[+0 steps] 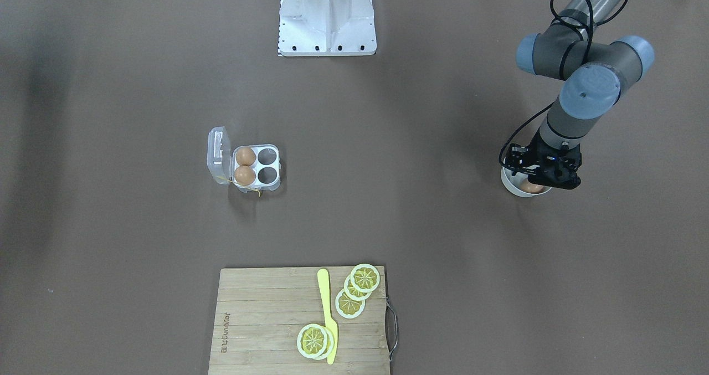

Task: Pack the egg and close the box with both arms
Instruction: 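Lower the left gripper into the bowl and close on the brown egg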

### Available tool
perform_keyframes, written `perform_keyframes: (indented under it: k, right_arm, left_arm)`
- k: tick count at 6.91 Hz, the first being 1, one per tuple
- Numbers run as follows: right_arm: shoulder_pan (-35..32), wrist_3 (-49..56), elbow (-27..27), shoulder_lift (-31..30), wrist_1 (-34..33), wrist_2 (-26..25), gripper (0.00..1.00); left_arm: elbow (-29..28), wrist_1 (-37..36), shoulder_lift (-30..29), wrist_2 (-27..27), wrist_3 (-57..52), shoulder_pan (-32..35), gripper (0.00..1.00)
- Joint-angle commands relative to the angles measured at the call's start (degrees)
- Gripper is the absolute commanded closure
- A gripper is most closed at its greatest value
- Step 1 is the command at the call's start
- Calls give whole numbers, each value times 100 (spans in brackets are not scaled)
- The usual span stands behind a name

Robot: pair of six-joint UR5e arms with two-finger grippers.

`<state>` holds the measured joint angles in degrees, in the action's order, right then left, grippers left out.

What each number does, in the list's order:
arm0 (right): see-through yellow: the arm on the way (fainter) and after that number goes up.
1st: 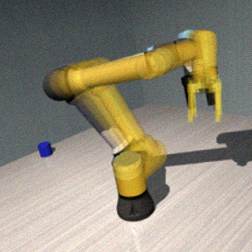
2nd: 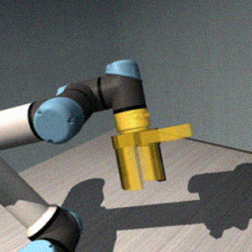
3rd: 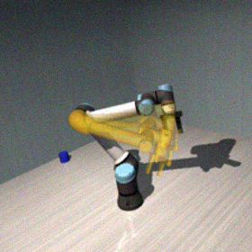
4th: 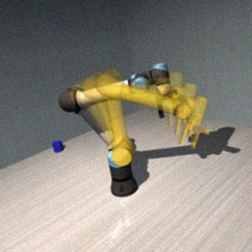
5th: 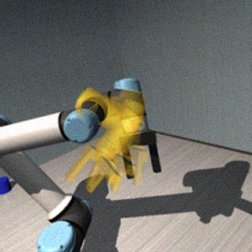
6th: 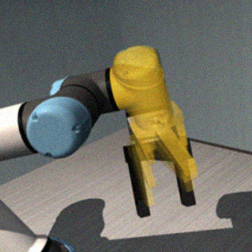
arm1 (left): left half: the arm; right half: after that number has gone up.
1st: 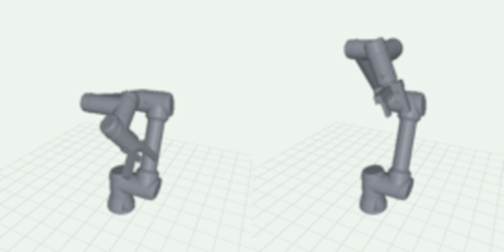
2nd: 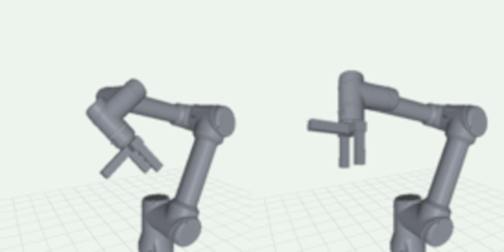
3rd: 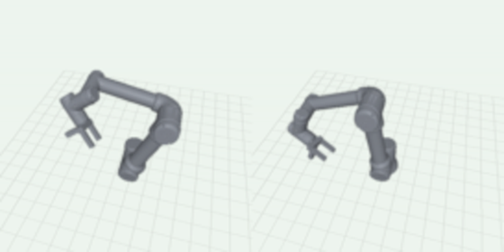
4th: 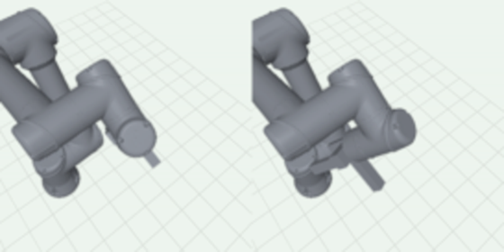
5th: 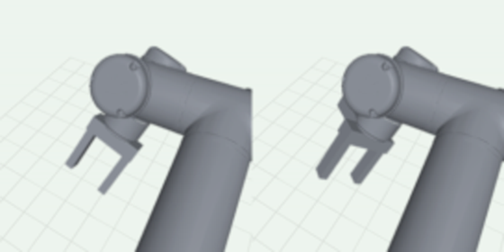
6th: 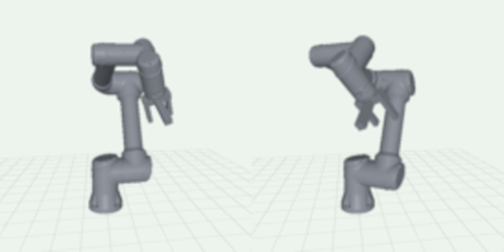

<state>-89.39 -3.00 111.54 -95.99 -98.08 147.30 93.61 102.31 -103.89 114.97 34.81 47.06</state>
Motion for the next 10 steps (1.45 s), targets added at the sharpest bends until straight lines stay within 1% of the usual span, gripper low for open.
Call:
perform_keyframes:
  k: [1,8,10]
  right_arm:
    - [0,1,-18,10,8,0,0]
    - [-9,1,-62,72,0,-9,0]
    - [-9,1,-53,72,0,-9,0]
  left_arm:
    - [-9,9,-35,8,8,-4,19]
    - [-158,9,-167,-79,17,49,19]
    - [-281,17,-272,-80,43,49,19]
